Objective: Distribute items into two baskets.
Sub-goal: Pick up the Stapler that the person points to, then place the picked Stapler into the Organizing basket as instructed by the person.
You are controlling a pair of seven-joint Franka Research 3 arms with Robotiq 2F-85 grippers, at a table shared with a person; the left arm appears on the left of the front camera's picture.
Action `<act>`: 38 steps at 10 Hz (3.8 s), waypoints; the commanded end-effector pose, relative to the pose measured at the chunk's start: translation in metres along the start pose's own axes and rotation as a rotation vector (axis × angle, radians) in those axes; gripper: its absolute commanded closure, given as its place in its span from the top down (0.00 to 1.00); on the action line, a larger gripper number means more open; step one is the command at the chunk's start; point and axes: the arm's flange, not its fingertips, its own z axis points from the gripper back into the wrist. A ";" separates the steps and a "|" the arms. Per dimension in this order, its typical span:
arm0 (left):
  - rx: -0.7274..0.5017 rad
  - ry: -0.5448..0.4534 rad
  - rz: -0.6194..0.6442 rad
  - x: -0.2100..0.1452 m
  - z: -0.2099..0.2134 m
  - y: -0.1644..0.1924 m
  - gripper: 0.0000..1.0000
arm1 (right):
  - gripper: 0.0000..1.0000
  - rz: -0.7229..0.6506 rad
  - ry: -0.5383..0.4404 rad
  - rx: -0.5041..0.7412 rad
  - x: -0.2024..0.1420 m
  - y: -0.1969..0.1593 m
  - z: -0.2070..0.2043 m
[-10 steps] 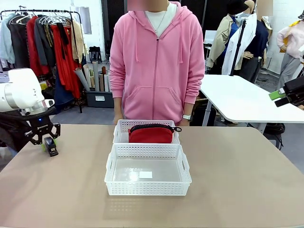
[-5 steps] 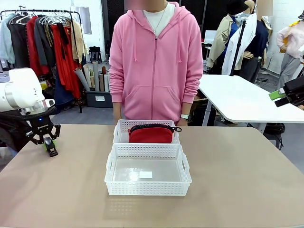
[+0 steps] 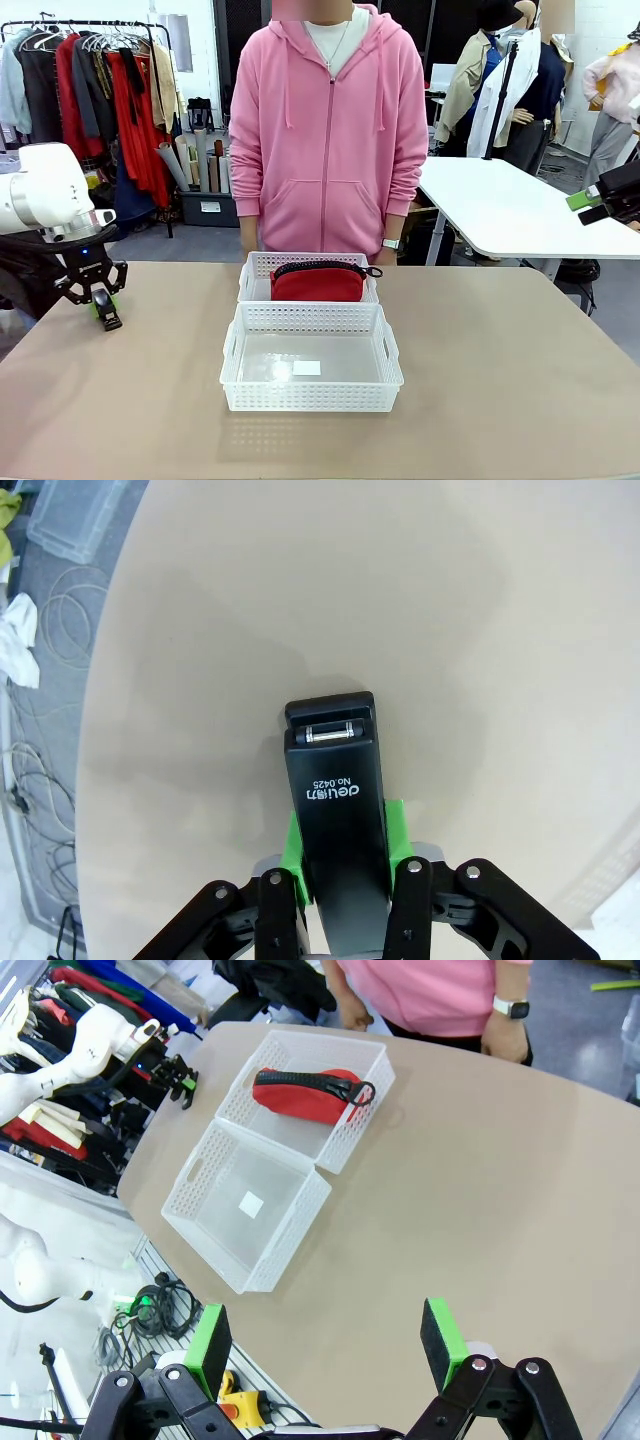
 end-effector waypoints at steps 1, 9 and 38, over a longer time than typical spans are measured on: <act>0.016 0.016 -0.080 0.006 0.003 0.006 0.18 | 1.00 -0.013 0.006 -0.006 0.001 0.001 0.001; -0.003 0.142 -0.624 -0.071 0.130 -0.004 0.18 | 1.00 -0.013 0.006 -0.006 0.001 0.001 0.001; -0.036 0.105 -1.017 -0.166 0.217 -0.045 0.18 | 1.00 -0.013 0.006 -0.006 0.001 0.001 0.001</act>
